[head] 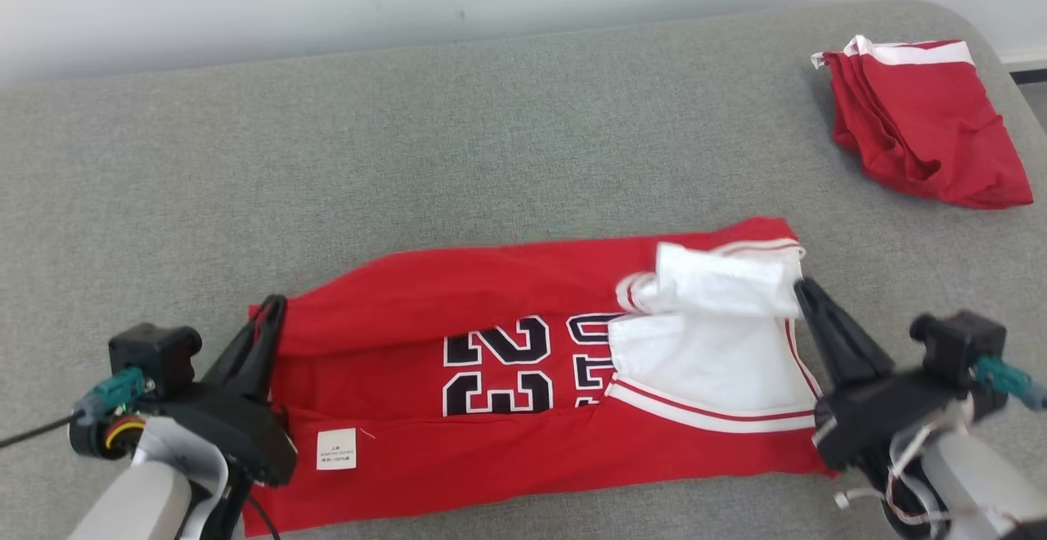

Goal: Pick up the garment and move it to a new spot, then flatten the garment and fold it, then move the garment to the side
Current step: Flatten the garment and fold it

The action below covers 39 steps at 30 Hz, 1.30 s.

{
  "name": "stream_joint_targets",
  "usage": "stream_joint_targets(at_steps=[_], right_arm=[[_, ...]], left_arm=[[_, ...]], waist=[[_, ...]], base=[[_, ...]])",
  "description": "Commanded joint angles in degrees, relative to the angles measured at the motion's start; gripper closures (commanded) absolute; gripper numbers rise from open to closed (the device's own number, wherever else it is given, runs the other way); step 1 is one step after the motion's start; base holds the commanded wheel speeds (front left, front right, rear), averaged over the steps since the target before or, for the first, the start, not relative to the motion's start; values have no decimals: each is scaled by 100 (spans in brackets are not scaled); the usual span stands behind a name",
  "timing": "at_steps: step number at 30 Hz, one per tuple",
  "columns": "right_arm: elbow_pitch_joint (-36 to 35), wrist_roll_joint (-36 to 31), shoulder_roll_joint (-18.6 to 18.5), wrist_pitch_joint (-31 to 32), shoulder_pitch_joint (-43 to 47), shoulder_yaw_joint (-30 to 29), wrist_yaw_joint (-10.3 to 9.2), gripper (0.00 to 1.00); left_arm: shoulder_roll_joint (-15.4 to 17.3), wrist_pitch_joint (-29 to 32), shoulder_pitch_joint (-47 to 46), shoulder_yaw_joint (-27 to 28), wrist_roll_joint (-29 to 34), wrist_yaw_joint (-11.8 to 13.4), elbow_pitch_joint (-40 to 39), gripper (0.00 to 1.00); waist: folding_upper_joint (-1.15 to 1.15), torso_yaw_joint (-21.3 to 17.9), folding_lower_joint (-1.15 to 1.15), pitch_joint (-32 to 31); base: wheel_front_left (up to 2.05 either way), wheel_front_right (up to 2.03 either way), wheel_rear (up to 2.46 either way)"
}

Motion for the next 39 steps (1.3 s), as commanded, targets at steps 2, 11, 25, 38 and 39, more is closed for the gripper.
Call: stream_joint_targets(at_steps=[2,11,25,38,39], right_arm=[[-174,-78,53,88,308,-167,-16,100],[-1087,-476,465,731,1617,-1142,-16,100],[-1903,-899,863,1100,2218,-1719,-17,0],[-1197,-1182,848,1527,1558,-2143,-17,0],[-1068,-1210,839,1535,1467,-2134,-17,0]], left_arm=[[-2,-66,147,3,-24,27,-18,100],[-105,-314,410,0,-94,69,139,100],[-231,-822,576,20,200,149,426,0],[-635,-912,1522,1196,1585,754,-1026,0],[-711,-912,1607,1298,1680,748,-1109,0]], waist=[[1,24,1,-31],[1,84,1,-124],[1,115,1,-348],[1,392,1,-541],[1,427,1,-537]], base=[[0,0,0],[0,0,0],[0,0,0],[0,0,0],[0,0,0]])
